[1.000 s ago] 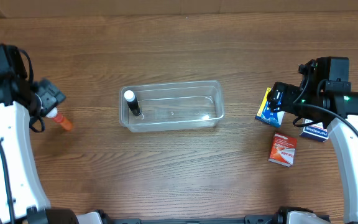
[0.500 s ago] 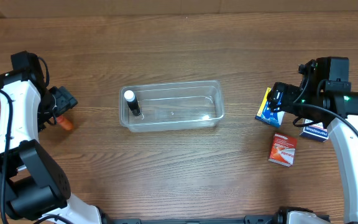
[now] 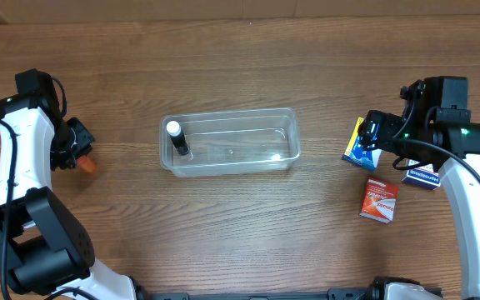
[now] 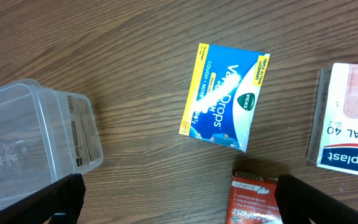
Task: Pack container
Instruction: 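Move the left gripper to the orange pill bottle and grasp it, then place the orange pill bottle beside the dark bottle in the container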
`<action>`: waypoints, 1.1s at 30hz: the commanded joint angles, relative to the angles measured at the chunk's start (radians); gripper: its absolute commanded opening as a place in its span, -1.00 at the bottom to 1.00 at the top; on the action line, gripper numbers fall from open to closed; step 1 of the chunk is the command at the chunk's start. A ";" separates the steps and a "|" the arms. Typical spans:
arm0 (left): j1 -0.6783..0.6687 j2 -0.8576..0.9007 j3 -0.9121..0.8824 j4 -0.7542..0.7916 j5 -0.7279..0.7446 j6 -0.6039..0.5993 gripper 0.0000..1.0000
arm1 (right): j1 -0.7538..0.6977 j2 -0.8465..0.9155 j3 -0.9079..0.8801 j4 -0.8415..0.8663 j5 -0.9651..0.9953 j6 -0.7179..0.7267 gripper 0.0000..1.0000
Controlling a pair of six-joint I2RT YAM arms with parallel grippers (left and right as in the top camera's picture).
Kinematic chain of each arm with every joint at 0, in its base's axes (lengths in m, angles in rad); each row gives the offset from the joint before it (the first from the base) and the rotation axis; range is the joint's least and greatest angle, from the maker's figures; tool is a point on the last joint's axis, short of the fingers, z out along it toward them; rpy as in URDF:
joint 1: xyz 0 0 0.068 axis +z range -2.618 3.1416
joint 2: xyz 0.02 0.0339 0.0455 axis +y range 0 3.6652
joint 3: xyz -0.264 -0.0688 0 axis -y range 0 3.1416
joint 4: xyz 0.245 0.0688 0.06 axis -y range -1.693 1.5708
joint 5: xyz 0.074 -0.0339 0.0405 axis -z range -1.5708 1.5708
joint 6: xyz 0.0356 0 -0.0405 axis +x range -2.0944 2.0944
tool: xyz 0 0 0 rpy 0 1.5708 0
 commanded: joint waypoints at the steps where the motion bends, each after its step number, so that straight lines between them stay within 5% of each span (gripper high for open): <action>1: -0.003 0.001 0.017 -0.042 0.042 0.000 -0.92 | -0.002 -0.001 0.030 0.002 -0.006 0.002 1.00; 7: -0.127 -0.154 0.137 -0.192 0.105 0.000 -0.92 | -0.002 -0.001 0.030 0.002 -0.006 0.002 1.00; 14: -0.480 -0.396 0.257 -0.286 0.096 -0.055 -0.92 | -0.002 -0.001 0.030 0.006 -0.006 0.002 1.00; 19: -0.607 -0.339 0.205 -0.291 0.097 -0.099 -0.92 | -0.002 -0.001 0.030 0.006 -0.006 0.002 1.00; 33: -0.618 -0.026 0.065 -0.142 0.097 -0.105 -0.92 | -0.002 -0.001 0.030 0.006 -0.006 0.002 1.00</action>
